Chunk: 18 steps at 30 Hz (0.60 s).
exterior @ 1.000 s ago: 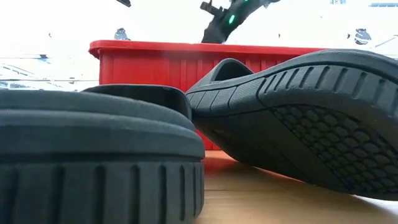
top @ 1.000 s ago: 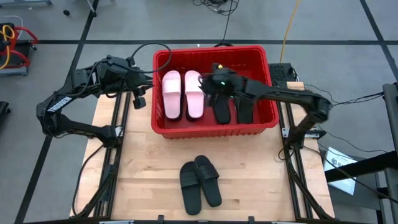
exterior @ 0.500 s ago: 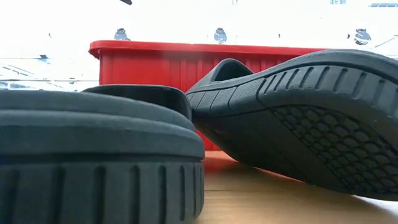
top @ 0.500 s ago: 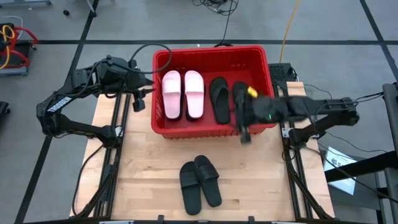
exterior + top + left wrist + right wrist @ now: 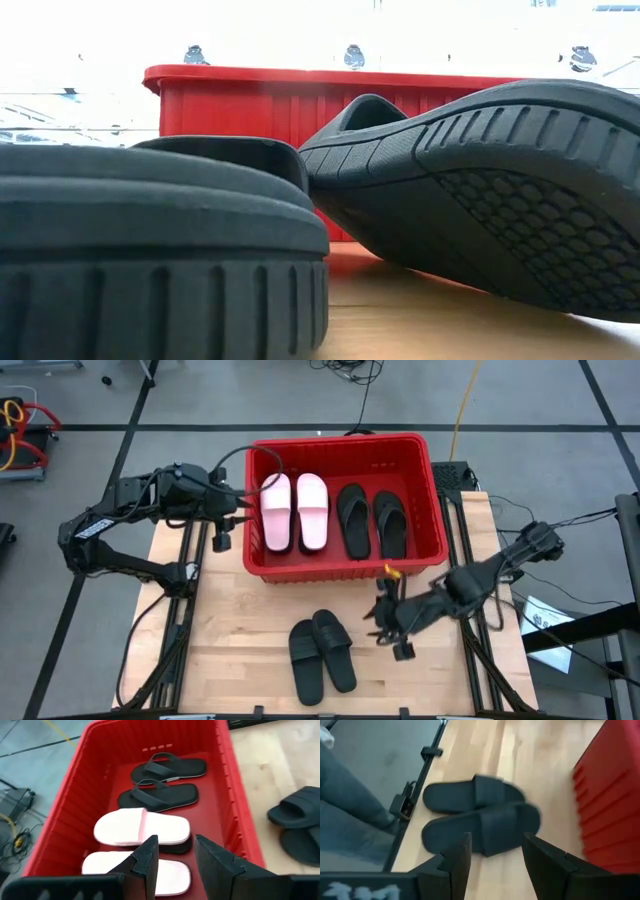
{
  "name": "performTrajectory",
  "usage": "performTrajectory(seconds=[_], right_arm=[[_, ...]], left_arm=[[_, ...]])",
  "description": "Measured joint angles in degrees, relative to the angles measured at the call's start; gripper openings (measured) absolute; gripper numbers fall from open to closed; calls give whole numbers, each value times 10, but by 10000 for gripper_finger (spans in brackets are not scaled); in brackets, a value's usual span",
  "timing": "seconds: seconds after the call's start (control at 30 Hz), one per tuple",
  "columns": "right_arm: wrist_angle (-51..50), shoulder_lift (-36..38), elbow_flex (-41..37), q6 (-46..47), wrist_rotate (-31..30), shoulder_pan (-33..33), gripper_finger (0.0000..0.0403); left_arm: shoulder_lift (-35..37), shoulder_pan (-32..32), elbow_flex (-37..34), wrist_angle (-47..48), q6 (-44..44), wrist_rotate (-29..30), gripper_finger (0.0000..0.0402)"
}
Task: Pick and place slides into bin
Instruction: Put the black slide into the red container
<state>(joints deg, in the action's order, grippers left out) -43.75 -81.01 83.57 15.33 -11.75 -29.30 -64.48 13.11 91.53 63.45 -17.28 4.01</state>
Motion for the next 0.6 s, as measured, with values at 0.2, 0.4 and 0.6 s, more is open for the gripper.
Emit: performTrajectory(seconds=[0.2, 0.4, 0.6], right_arm=[[76, -37, -50, 30, 0, -27, 164], [128, -60, -100, 1, -1, -45, 164], [263, -61, -179, -61, -5, -50, 164]], left_arm=[[0, -50, 0, 0, 20, 0, 124], [0, -109, 0, 0, 71, 4, 124], [0, -166, 0, -5, 140, 19, 124]])
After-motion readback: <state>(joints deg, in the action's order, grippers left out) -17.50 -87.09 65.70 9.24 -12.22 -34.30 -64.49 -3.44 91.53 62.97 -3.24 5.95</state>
